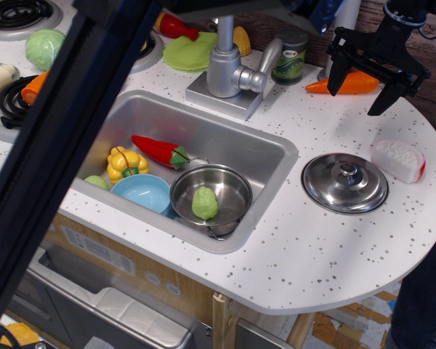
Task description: Take broccoli out of pan
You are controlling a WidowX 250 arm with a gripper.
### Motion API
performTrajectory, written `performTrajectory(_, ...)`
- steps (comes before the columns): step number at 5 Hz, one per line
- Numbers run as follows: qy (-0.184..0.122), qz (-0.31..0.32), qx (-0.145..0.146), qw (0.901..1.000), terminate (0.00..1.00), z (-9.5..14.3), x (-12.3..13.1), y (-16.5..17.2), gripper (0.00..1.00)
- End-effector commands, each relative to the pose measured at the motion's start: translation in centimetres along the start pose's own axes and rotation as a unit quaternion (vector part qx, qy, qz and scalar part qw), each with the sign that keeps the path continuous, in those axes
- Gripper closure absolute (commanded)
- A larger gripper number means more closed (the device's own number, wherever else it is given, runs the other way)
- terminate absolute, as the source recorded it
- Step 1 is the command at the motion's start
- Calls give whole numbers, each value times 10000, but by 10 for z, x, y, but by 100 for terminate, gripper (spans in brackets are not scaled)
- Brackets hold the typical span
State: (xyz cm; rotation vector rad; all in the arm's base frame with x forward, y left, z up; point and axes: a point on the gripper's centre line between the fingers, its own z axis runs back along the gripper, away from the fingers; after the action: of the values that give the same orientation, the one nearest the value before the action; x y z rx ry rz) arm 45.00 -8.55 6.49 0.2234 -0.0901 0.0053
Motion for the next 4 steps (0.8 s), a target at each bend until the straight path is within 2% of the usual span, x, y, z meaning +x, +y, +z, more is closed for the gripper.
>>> performTrajectory(1, 0, 0, 0, 10000, 0, 0, 0, 0, 0)
performTrajectory(3, 57, 182, 938, 9954, 0, 35, -44, 81, 0)
performTrajectory(4, 100, 205, 943, 9953, 0, 33, -70, 108, 0)
